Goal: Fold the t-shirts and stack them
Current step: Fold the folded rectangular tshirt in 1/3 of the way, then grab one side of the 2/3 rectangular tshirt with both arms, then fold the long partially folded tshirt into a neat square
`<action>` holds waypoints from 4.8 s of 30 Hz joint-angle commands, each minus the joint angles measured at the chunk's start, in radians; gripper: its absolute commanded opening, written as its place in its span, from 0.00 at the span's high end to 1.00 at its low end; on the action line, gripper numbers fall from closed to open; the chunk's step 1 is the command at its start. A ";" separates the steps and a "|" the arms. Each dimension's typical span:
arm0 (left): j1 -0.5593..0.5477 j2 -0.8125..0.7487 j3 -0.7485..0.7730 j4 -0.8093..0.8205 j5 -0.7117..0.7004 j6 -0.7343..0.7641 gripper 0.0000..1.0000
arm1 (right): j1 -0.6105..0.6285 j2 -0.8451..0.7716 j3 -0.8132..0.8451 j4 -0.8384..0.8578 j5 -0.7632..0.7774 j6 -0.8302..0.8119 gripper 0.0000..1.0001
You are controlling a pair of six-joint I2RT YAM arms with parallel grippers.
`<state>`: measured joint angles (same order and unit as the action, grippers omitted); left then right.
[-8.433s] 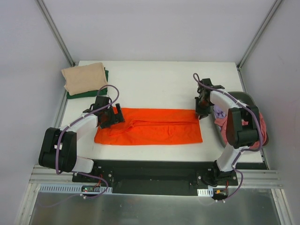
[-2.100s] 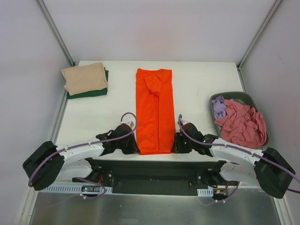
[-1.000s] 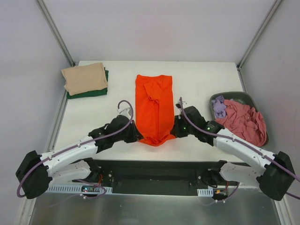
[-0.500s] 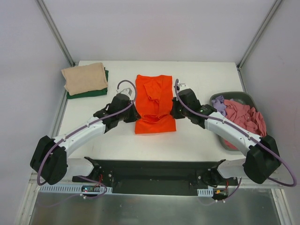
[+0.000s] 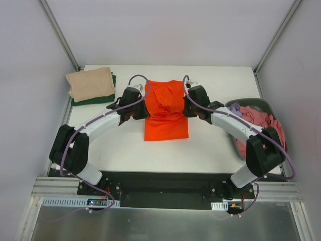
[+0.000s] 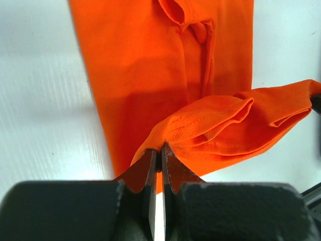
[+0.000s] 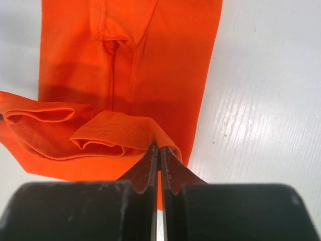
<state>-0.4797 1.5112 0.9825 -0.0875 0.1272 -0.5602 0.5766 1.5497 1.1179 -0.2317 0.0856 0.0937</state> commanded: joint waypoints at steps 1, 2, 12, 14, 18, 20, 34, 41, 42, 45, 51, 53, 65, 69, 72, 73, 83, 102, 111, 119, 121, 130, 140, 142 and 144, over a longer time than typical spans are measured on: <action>0.027 0.063 0.070 0.011 0.057 0.049 1.00 | -0.024 0.047 0.056 0.063 0.000 -0.018 0.99; 0.033 0.076 0.073 0.011 0.051 0.046 1.00 | -0.029 0.058 0.059 0.071 0.003 -0.018 0.99; 0.075 0.225 0.153 0.009 0.094 0.054 0.96 | -0.061 0.208 0.106 0.138 0.005 -0.026 0.97; 0.082 0.248 0.163 0.005 0.107 0.059 0.93 | -0.064 0.236 0.118 0.143 0.008 -0.025 0.97; 0.093 0.288 0.185 -0.003 0.106 0.066 0.86 | -0.067 0.268 0.129 0.147 0.043 -0.019 0.90; 0.102 0.303 0.199 -0.008 0.115 0.074 0.74 | -0.067 0.283 0.140 0.150 0.081 -0.023 0.75; 0.110 -0.026 -0.029 -0.009 0.172 -0.018 0.01 | -0.073 0.006 -0.022 0.061 0.014 -0.020 0.04; 0.072 -0.184 -0.292 0.083 0.195 -0.095 0.01 | -0.073 -0.149 -0.277 0.091 -0.178 0.130 0.04; 0.072 -0.184 -0.307 0.083 0.192 -0.104 0.01 | -0.075 -0.154 -0.300 0.103 -0.185 0.150 0.04; 0.067 -0.171 -0.340 0.127 0.203 -0.133 0.01 | -0.081 -0.143 -0.343 0.130 -0.196 0.216 0.04; 0.058 -0.111 -0.372 0.172 0.227 -0.176 0.12 | -0.087 -0.086 -0.357 0.146 -0.221 0.301 0.01; 0.058 -0.089 -0.369 0.175 0.223 -0.179 0.19 | -0.089 -0.074 -0.363 0.147 -0.222 0.313 0.04; 0.058 0.027 -0.363 0.256 0.262 -0.224 0.63 | -0.106 -0.056 -0.403 0.150 -0.201 0.340 0.05; 0.056 0.047 -0.372 0.282 0.298 -0.231 0.88 | -0.113 -0.057 -0.412 0.152 -0.210 0.348 0.06; 0.056 0.043 -0.380 0.284 0.282 -0.234 1.00 | -0.115 -0.057 -0.418 0.169 -0.224 0.356 0.10; 0.056 0.040 -0.381 0.288 0.276 -0.233 1.00 | -0.118 -0.054 -0.421 0.175 -0.233 0.357 0.12; 0.056 0.021 -0.398 0.293 0.261 -0.237 1.00 | -0.129 -0.004 -0.437 0.212 -0.320 0.363 0.46; 0.036 -0.388 -0.591 0.243 0.325 -0.253 1.00 | -0.141 -0.223 -0.555 0.108 -0.662 0.319 0.99; 0.027 -0.908 -0.596 0.013 0.331 -0.268 1.00 | -0.093 -0.523 -0.437 -0.311 -0.926 0.228 0.99; 0.027 -1.028 -0.561 -0.050 0.316 -0.296 1.00 | -0.090 -0.617 -0.343 -0.437 -1.009 0.228 0.98; 0.027 -1.027 -0.555 -0.054 0.299 -0.296 1.00 | -0.090 -0.622 -0.340 -0.436 -1.003 0.228 0.98; 0.027 -0.935 -0.495 -0.054 0.163 -0.294 1.00 | -0.170 -0.562 -0.287 -0.402 -0.877 0.204 0.99; 0.029 -0.669 -0.352 -0.012 -0.012 -0.207 1.00 | -0.251 -0.413 -0.193 -0.258 -0.775 0.251 0.99; 0.029 -0.608 -0.315 -0.012 -0.053 -0.190 1.00 | -0.268 -0.372 -0.176 -0.241 -0.751 0.259 0.99; 0.029 -0.536 -0.265 -0.005 -0.083 -0.173 1.00 | -0.285 -0.333 -0.161 -0.212 -0.719 0.267 0.99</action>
<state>-0.4526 0.8806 0.6125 -0.1322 0.1921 -0.8032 0.3298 1.1625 0.8974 -0.5003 -0.7174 0.3382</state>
